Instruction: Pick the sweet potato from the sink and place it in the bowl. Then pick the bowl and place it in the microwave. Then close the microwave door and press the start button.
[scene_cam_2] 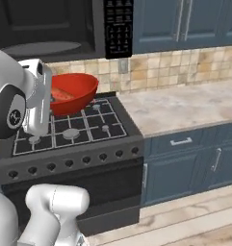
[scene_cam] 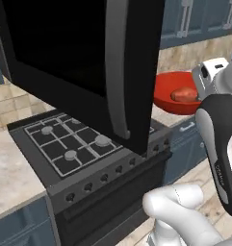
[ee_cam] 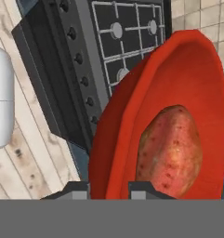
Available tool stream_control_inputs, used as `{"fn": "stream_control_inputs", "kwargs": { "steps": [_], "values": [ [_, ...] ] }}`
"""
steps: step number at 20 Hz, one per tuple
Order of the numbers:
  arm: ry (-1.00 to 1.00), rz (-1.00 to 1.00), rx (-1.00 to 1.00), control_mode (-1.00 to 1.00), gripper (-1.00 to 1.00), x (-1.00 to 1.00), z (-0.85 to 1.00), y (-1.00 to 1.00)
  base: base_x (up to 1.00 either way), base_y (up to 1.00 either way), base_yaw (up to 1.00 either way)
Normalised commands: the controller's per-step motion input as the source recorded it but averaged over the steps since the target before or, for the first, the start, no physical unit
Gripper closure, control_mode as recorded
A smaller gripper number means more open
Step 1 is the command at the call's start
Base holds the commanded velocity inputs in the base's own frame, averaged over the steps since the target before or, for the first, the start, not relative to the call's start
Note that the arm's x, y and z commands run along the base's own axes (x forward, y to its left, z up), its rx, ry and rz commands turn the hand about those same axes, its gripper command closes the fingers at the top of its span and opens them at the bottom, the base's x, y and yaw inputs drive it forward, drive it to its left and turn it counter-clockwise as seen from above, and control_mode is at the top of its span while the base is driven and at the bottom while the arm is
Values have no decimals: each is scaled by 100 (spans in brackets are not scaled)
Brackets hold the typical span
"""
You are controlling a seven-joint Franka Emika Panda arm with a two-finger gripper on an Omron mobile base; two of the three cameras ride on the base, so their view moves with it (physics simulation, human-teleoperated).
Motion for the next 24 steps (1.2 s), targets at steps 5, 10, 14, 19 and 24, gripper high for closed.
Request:
{"fn": "stream_control_inputs", "kwargs": {
  "steps": [5,10,14,19,24],
  "values": [
    [0,0,0,100,100,0,0,0,29,0,56],
    [0,0,0,100,100,0,0,0,41,-4,52],
    [0,0,0,100,100,0,0,0,53,-24,46],
    [0,0,0,100,100,0,0,0,43,-45,33],
    [0,0,0,100,100,0,0,0,-6,-62,21]
  ]
}}
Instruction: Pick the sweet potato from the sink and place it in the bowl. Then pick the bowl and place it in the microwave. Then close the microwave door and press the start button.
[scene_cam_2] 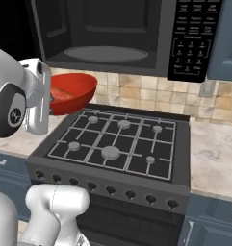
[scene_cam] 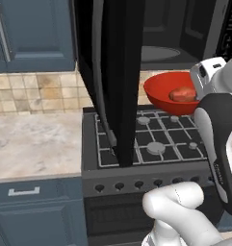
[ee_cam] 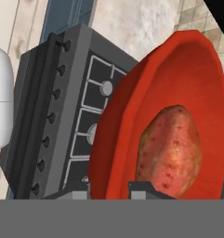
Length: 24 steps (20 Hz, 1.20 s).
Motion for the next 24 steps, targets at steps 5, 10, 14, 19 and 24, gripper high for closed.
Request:
{"fn": "stream_control_inputs", "kwargs": {
  "steps": [5,10,14,19,24],
  "values": [
    [0,0,0,100,100,0,0,0,-6,-47,11],
    [0,0,0,100,100,0,0,0,0,-2,0],
    [0,0,0,100,100,0,0,0,-1,4,0],
    [0,0,0,100,100,0,0,0,-4,3,0],
    [-3,0,1,-100,100,-9,4,0,0,0,0]
  ]
}}
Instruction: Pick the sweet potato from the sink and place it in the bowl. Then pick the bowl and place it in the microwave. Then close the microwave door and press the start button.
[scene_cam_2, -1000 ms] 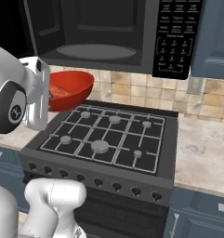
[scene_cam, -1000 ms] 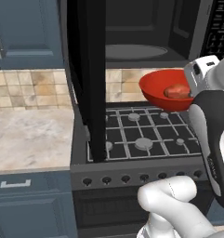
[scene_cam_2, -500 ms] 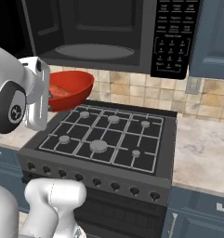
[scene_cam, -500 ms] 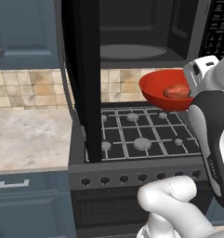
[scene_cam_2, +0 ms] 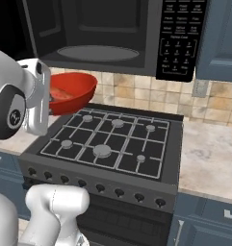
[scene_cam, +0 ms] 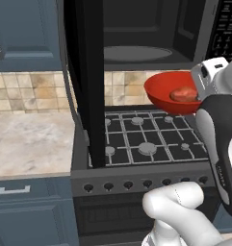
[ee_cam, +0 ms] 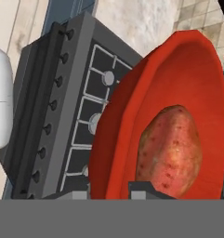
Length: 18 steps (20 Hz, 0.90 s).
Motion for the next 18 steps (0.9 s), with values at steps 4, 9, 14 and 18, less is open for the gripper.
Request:
{"fn": "stream_control_inputs", "kwargs": {
  "steps": [4,9,14,18],
  "values": [
    [-24,0,0,-100,100,-5,51,23,0,0,0],
    [-12,0,0,-100,100,50,68,39,0,0,0],
    [7,0,1,-100,100,99,79,9,0,0,0],
    [5,0,1,-100,100,99,14,0,0,0,0]
  ]
}}
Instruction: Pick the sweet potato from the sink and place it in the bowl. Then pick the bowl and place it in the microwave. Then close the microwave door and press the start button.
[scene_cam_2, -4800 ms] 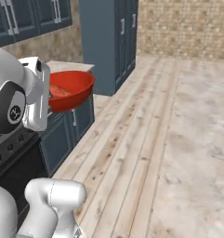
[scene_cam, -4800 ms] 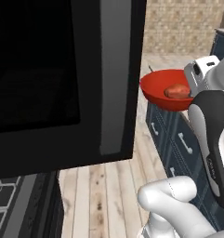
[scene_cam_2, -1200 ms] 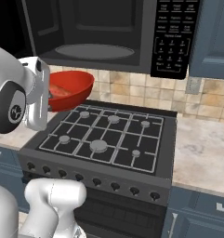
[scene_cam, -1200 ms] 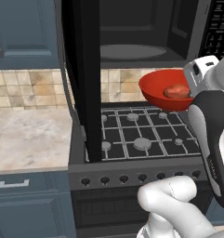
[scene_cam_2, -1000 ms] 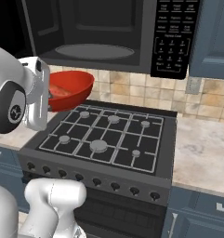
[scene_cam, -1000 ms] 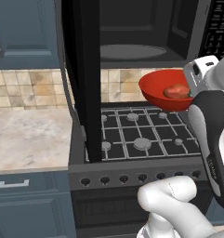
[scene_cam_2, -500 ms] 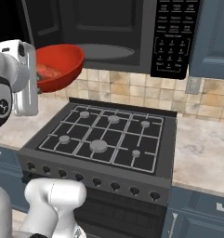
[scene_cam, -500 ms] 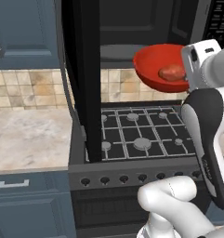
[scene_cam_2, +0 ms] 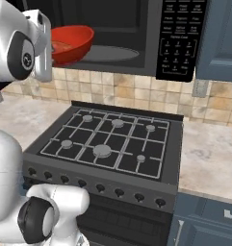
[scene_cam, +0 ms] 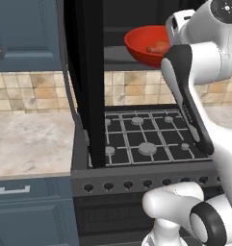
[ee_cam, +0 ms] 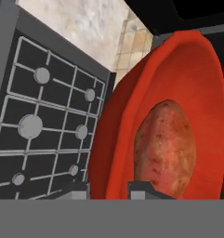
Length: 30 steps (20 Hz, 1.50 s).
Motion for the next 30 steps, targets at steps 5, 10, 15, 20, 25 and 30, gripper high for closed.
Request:
{"fn": "stream_control_inputs", "kwargs": {
  "steps": [5,10,15,20,25,30],
  "values": [
    [0,0,0,-100,100,99,-12,-14,0,0,0],
    [1,0,0,-100,100,98,-28,-10,0,0,0],
    [5,0,0,-100,100,95,-31,-3,0,0,0],
    [5,0,0,-100,100,87,-17,0,0,0,0],
    [0,0,0,-100,100,69,0,-9,0,0,0],
    [0,0,0,-100,100,67,0,-10,0,0,0]
  ]
}}
